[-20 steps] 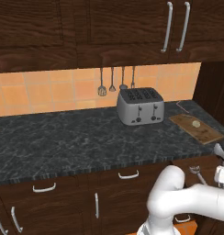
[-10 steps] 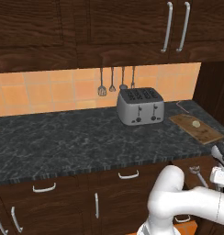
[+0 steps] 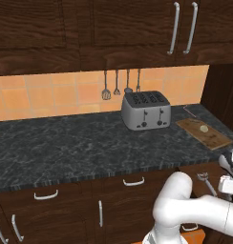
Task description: Place the appropriate cutting tool for cutting the garlic skin on the cutting board.
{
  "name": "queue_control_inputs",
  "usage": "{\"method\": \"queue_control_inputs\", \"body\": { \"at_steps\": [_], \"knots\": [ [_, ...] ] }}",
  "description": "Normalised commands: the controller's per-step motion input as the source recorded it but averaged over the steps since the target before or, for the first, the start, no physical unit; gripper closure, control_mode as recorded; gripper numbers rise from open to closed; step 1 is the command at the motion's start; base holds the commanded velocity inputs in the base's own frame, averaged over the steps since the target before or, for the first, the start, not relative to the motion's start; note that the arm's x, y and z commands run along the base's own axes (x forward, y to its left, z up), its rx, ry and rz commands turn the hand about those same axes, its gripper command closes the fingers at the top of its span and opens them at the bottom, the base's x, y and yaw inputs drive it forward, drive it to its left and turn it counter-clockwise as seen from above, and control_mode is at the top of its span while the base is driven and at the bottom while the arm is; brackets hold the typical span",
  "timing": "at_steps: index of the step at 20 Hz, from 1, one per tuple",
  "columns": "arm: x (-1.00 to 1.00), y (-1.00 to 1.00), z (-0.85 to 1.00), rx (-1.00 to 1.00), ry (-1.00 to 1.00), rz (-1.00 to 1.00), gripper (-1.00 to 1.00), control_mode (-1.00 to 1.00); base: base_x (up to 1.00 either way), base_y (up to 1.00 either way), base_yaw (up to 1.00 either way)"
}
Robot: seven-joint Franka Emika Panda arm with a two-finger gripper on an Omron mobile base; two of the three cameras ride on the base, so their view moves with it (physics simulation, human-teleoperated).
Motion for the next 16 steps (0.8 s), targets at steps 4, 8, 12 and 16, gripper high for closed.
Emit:
{"method": "queue_control_inputs", "body": {
  "at_steps": [4, 8, 12, 16],
  "knots": [
    [-0.06, 0.34, 0.08, 0.00, 0.00, -0.01, 1.00, -1.00, 0.00, 0.00, 0.00],
    [-0.36, 0.14, 0.77, -0.01, 0.00, 0.00, 1.00, -1.00, 0.00, 0.00, 0.00],
    [-0.80, 0.11, 1.00, -0.03, 0.00, 0.00, 1.00, -1.00, 0.00, 0.00, 0.00],
    [-0.32, 0.09, 1.00, -0.12, -0.08, 0.01, 1.00, -1.00, 0.00, 0.00, 0.00]
  ]
}}
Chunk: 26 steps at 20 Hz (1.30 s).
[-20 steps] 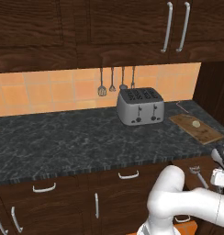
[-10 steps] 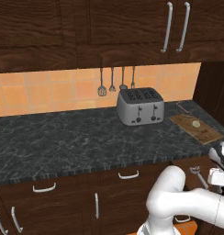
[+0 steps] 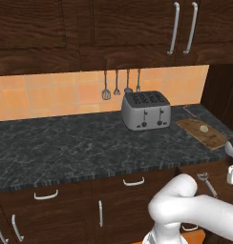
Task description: Place the appropriate cutting tool for cutting the garlic skin on the cutting board.
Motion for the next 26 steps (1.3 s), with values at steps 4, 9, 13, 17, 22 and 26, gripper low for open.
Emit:
{"method": "queue_control_inputs", "body": {
  "at_steps": [4, 9, 13, 17, 22, 26],
  "knots": [
    [0.09, -0.03, 1.00, -0.16, -0.13, 0.00, 1.00, -1.00, 0.00, 0.00, 0.00],
    [0.45, -0.21, 0.91, -0.08, -0.14, 0.02, 1.00, -1.00, 0.00, 0.00, 0.00],
    [0.86, -0.32, 0.31, 0.00, -0.08, 0.09, 1.00, -1.00, 0.00, 0.00, 0.00],
    [1.00, -0.29, 0.00, 0.00, -0.01, 0.14, 1.00, -1.00, 0.00, 0.00, 0.00],
    [1.00, -0.17, 0.00, 0.02, -0.02, 0.13, 1.00, -1.00, 0.00, 0.00, 0.00],
    [1.00, -0.13, 0.00, 0.03, 0.00, 0.08, 1.00, -1.00, 0.00, 0.00, 0.00]
  ]
}}
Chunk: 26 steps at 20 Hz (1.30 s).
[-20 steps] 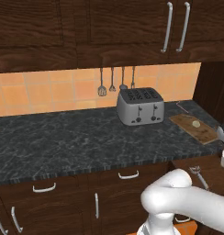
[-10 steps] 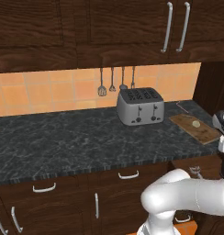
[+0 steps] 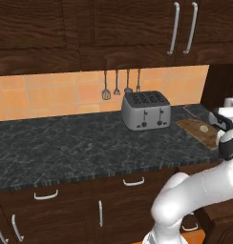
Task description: Place the appropriate cutting tool for cutting the garlic skin on the cutting board.
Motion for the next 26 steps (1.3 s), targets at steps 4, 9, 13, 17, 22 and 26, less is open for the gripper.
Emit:
{"method": "queue_control_inputs", "body": {
  "at_steps": [4, 9, 13, 17, 22, 26],
  "knots": [
    [1.00, -0.16, 0.00, 0.02, 0.01, 0.08, 1.00, -1.00, 0.00, 0.00, 0.00],
    [0.97, -0.21, -0.06, 0.01, 0.00, 0.02, 1.00, -1.00, 0.00, 0.00, 0.00],
    [0.76, -0.08, -0.45, 0.00, 0.00, 0.01, 1.00, -1.00, 0.00, 0.00, 0.00],
    [0.47, 0.02, -0.83, 0.00, 0.00, 0.03, 1.00, -1.00, 0.00, 0.00, 0.00],
    [-0.07, 0.05, -0.33, 0.00, -0.08, 0.01, -1.00, -1.00, 0.00, 0.00, 0.00],
    [-0.42, 0.21, 0.30, -0.01, -0.17, 0.00, -1.00, -1.00, 0.00, 0.00, 0.00]
  ]
}}
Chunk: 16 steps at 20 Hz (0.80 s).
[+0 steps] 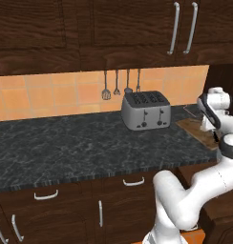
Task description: Place the appropriate cutting tool for cutting the garlic skin on the cutting board.
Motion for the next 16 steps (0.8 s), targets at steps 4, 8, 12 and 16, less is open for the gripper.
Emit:
{"method": "queue_control_inputs", "body": {
  "at_steps": [4, 8, 12, 16],
  "knots": [
    [-0.54, 0.43, 0.47, -0.07, -0.28, 0.00, -1.00, -1.00, 0.00, 0.00, 0.00],
    [-0.93, 0.71, 0.21, -0.12, -0.31, 0.01, -1.00, -1.00, 0.00, 0.00, 0.00],
    [-0.97, 0.77, 0.07, -0.10, -0.24, 0.01, -1.00, -1.00, 0.00, 0.00, 0.00],
    [-0.97, 0.46, 0.36, -0.02, -0.13, 0.00, -1.00, -1.00, 0.00, 0.00, 0.00]
  ]
}}
